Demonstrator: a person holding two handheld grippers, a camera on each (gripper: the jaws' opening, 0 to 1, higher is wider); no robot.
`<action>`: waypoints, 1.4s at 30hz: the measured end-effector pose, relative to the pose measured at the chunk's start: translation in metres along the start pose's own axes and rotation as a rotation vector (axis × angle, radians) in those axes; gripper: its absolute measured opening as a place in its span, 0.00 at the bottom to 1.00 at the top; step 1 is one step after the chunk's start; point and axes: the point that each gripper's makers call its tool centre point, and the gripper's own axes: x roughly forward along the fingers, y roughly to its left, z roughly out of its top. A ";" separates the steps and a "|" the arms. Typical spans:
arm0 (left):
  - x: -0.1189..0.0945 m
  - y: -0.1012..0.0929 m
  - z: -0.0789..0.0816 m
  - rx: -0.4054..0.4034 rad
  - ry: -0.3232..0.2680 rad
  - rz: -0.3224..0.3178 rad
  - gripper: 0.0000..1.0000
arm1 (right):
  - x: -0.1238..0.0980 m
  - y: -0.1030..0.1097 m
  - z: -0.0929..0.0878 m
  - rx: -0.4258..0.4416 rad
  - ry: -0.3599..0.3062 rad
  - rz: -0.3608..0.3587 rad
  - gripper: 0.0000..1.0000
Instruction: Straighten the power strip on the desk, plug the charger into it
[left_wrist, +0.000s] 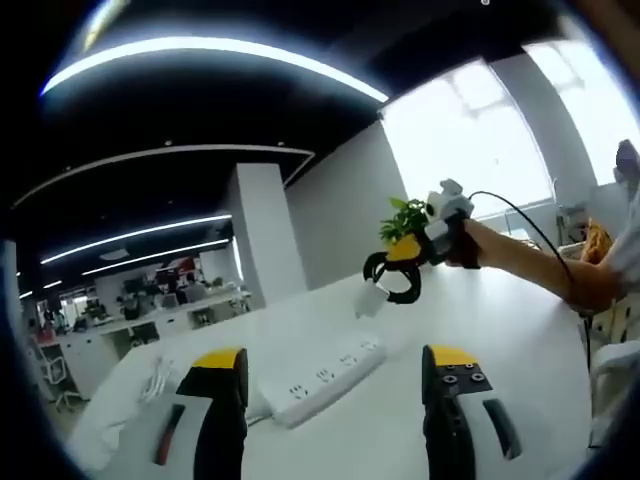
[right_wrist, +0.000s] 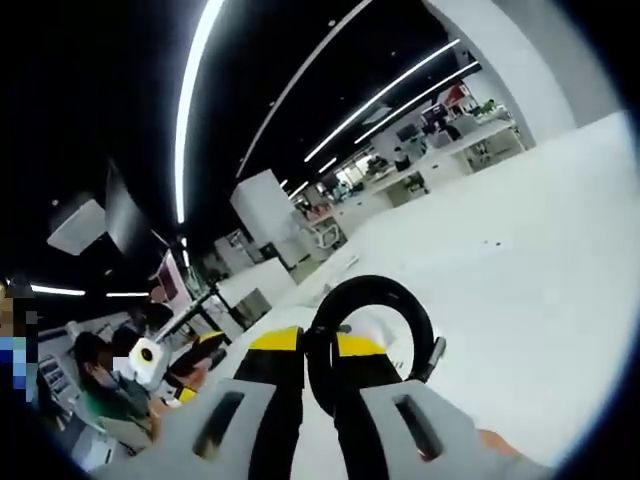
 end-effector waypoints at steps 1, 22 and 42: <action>0.001 0.000 0.000 0.002 -0.001 0.000 0.72 | 0.000 0.000 0.000 0.000 0.000 0.001 0.07; 0.051 0.010 -0.002 0.044 -0.032 0.002 0.72 | 0.005 0.005 -0.010 0.040 0.001 0.025 0.07; 0.099 -0.015 0.002 0.162 -0.033 -0.002 0.72 | 0.005 0.021 -0.008 0.043 -0.028 0.054 0.07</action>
